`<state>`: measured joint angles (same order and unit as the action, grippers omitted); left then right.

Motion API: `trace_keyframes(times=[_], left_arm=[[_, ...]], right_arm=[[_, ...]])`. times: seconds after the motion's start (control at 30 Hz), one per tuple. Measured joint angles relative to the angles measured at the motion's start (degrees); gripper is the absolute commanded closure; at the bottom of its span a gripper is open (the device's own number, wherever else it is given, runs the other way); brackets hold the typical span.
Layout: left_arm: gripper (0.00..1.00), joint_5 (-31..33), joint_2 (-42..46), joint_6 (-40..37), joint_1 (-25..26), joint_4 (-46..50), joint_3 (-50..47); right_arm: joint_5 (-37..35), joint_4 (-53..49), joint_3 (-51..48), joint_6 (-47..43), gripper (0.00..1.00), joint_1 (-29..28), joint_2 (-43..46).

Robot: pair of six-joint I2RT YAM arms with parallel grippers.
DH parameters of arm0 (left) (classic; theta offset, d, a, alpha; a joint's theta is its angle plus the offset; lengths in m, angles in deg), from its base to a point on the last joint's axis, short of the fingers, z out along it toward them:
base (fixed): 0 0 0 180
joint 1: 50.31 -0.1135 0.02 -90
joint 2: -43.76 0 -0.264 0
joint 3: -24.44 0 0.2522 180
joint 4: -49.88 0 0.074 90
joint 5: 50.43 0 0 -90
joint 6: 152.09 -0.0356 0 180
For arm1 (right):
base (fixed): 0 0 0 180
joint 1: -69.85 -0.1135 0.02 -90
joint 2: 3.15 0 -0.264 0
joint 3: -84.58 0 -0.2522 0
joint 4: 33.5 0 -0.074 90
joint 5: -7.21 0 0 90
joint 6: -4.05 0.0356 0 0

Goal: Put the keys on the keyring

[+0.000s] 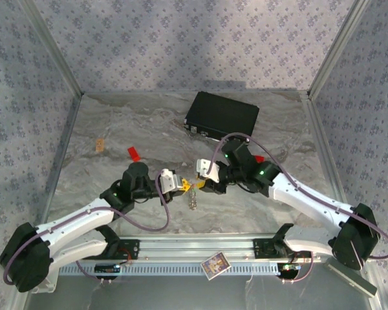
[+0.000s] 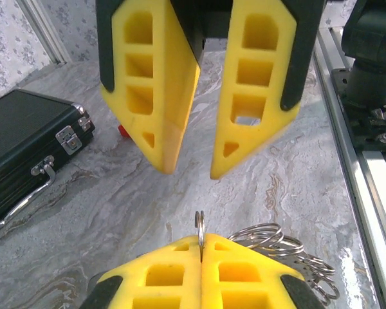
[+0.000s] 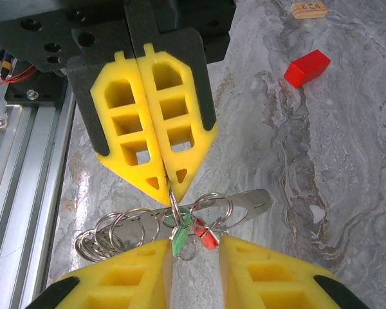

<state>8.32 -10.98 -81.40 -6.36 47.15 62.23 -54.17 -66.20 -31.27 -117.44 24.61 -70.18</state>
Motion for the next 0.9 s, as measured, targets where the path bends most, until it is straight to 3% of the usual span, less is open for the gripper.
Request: trace_keyframes(times=[0.2,0.63,0.9], left_arm=[[1.0,0.04,0.39,1.55,0.0,-3.17,-1.33],[1.0,0.22,4.24,3.63,0.0,-7.76,-4.81],[1.0,0.24,4.5,5.2,0.0,-10.93,-5.84]], right_arm=[[0.74,3.34,-2.64,1.68,0.72,0.24,-0.13],[2.86,17.88,-11.37,8.74,0.58,1.36,-2.03],[8.11,25.29,-12.76,11.85,0.58,0.55,-4.81]])
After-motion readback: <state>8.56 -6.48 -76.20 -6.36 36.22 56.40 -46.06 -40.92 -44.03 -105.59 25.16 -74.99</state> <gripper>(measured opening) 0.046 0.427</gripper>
